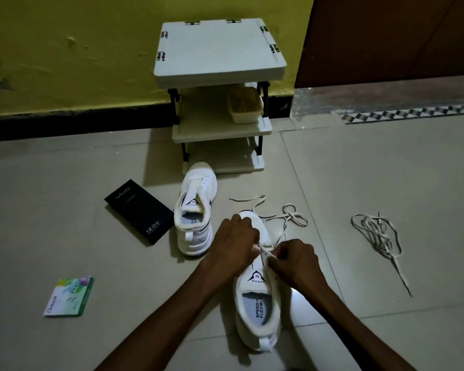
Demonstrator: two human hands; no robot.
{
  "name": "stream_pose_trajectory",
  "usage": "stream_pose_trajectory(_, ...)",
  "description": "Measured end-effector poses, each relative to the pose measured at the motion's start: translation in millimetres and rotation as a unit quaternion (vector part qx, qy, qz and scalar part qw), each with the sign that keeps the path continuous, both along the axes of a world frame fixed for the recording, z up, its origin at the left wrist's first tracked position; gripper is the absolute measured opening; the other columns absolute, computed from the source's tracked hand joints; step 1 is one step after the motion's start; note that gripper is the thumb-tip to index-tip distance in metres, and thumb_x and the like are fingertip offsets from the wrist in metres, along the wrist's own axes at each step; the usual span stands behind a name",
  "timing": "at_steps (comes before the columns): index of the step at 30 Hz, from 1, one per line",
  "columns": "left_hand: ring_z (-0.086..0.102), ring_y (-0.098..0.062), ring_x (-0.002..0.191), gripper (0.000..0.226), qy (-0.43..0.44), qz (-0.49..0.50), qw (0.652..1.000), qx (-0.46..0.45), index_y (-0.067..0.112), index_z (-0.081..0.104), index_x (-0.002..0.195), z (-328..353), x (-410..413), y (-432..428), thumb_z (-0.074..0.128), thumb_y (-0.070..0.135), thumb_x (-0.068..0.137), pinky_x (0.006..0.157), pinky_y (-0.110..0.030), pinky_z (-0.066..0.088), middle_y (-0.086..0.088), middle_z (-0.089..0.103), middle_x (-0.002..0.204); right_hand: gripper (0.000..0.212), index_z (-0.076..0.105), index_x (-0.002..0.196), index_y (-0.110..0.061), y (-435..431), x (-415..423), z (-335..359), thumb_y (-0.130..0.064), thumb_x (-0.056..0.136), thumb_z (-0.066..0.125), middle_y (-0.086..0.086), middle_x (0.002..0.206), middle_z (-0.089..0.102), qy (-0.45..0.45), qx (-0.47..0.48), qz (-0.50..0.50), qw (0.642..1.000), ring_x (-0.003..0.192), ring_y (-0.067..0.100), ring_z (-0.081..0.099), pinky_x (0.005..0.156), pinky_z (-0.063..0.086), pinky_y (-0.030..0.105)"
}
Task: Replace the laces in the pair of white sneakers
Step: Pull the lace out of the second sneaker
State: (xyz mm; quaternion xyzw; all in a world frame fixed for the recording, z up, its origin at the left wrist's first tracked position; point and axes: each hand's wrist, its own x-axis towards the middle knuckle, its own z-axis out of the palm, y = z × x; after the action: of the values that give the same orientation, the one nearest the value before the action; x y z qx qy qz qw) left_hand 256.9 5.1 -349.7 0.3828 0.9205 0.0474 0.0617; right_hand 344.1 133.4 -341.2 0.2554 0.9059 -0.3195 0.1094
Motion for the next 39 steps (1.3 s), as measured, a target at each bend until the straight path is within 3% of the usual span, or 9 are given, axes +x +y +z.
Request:
stream_pose_trajectory(6,0.058,-0.021,0.068,0.020,0.066,-0.040,0.997,-0.014,0.024,0.061,0.058,-8.2,2.0,3.2,0.080,0.030,0.054,0.060,-0.028,0.038,0.004,0.058,0.064,0.017,0.060,0.069,-0.020,-0.4,0.1,-0.1,-0.025,0.083,0.068,-0.008,0.059,0.053,0.003,0.001,0.007,1.000,0.053,0.000,0.047,0.044,0.026,0.011)
stream_pose_trajectory(10,0.060,-0.026,0.082,0.005,0.118,0.033,0.992,0.019,0.012,0.067,0.081,10.4,-4.0,1.5,0.066,0.015,0.077,0.074,-0.037,0.041,-0.006,0.064,0.083,0.010,0.066,0.074,-0.016,1.8,0.6,-0.7,-0.022,0.081,0.068,-0.006,0.062,0.057,0.002,-0.007,0.005,1.000,0.055,0.001,0.048,0.045,0.029,0.012)
stream_pose_trajectory(14,0.060,-0.030,0.089,0.012,0.184,0.284,0.927,0.160,0.004,0.067,0.092,36.5,-39.8,-24.3,0.063,0.014,0.088,0.074,-0.040,0.048,-0.014,0.065,0.092,0.009,0.068,0.072,-0.017,1.9,1.8,-3.8,-0.022,0.079,0.069,-0.005,0.064,0.061,0.005,-0.016,-0.014,1.000,0.058,0.005,0.054,0.048,0.038,0.014)
stream_pose_trajectory(17,0.059,-0.030,0.087,0.009,0.141,0.332,0.887,0.288,0.004,0.063,0.091,45.3,-32.2,-24.7,0.057,0.011,0.091,0.073,-0.041,0.048,-0.015,0.064,0.090,0.020,0.057,0.062,-0.023,0.3,1.8,-5.8,-0.022,0.078,0.069,-0.011,0.057,0.054,0.007,-0.013,-0.012,1.000,0.054,-0.002,0.048,0.044,0.030,0.010)
stream_pose_trajectory(23,0.053,-0.017,0.101,0.014,-0.101,0.073,0.976,0.176,0.022,0.068,0.099,23.0,-2.4,-7.9,0.061,0.020,0.087,0.080,-0.025,0.037,0.003,0.062,0.102,0.020,0.059,0.064,-0.023,2.5,0.5,-5.9,-0.026,0.080,0.069,-0.012,0.057,0.053,0.006,-0.011,0.001,1.000,0.053,-0.002,0.048,0.043,0.028,0.009)
stream_pose_trajectory(26,0.050,-0.021,0.103,0.021,-0.060,0.011,0.996,0.070,0.022,0.069,0.104,0.1,8.5,-0.5,0.062,0.024,0.084,0.080,-0.030,0.037,-0.001,0.059,0.106,0.015,0.062,0.069,-0.023,2.2,-0.7,-8.4,-0.027,0.081,0.070,-0.011,0.058,0.055,0.005,-0.011,0.002,1.000,0.053,-0.002,0.050,0.042,0.027,0.008)
stream_pose_trajectory(30,0.055,-0.019,0.072,0.016,0.043,-0.027,0.999,0.005,0.025,0.066,0.067,-9.9,9.1,1.2,0.079,0.027,0.057,0.058,-0.027,0.033,0.004,0.057,0.072,0.015,0.064,0.070,-0.020,1.2,-1.7,-12.2,-0.029,0.080,0.071,-0.006,0.062,0.060,0.004,-0.021,-0.008,1.000,0.057,0.005,0.056,0.048,0.039,0.012)
stream_pose_trajectory(34,0.058,-0.020,0.062,0.024,0.070,-0.043,0.997,-0.002,0.022,0.061,0.058,-10.3,7.5,3.5,0.082,0.030,0.049,0.054,-0.025,0.037,0.003,0.057,0.064,0.015,0.064,0.071,-0.020,2.3,-1.5,-12.2,-0.029,0.081,0.070,-0.006,0.063,0.059,0.007,-0.018,-0.009,1.000,0.057,0.005,0.053,0.047,0.035,0.013)
stream_pose_trajectory(39,0.056,-0.030,0.103,0.022,0.038,-0.038,0.996,-0.066,0.011,0.063,0.101,0.6,8.8,11.2,0.056,0.027,0.088,0.085,-0.037,0.036,-0.009,0.061,0.106,0.017,0.061,0.067,-0.021,0.9,-1.3,-12.3,-0.028,0.080,0.070,-0.010,0.058,0.054,0.014,-0.013,-0.008,1.000,0.053,0.000,0.048,0.044,0.030,0.010)
